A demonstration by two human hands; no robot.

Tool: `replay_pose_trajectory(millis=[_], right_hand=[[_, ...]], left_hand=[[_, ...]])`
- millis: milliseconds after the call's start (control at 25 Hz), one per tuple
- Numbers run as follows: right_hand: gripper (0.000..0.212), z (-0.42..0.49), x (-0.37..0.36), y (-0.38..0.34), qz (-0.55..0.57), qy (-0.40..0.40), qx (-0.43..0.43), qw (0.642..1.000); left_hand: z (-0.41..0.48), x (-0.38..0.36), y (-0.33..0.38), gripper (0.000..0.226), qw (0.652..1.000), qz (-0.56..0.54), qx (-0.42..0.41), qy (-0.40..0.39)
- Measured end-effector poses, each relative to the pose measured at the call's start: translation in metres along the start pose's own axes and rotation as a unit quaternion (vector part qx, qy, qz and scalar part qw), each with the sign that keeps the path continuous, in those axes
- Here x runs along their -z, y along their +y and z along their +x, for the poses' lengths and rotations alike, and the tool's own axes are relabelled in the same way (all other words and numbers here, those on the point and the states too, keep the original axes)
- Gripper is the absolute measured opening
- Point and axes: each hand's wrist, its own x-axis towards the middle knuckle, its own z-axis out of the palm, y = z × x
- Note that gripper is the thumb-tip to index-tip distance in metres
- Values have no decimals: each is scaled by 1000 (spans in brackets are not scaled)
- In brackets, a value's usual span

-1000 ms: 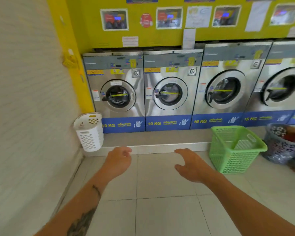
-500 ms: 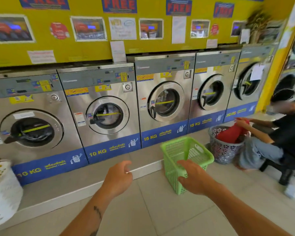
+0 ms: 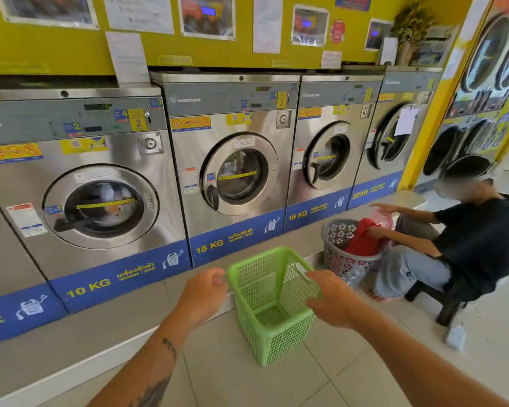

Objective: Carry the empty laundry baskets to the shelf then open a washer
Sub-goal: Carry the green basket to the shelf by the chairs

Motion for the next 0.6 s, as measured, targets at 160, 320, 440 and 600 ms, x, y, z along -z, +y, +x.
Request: replay_pose_trajectory(millis=[160,320,440,600], right_hand=[[58,91,24,48,-14,-16,-60,998],[65,171,40,96,-24,-21,-120,992],[70,228,38,130,-20,-56,-134,989],[74,319,25,186,-39,-121,-120,985]], left_hand=[[115,-53,8,54,1000,4,11,-26],[209,-99,19,60,995,76,4,-58],[262,-133,18,64,989,126,19,-72],[316,-178,6,70,978,189,63,-68]])
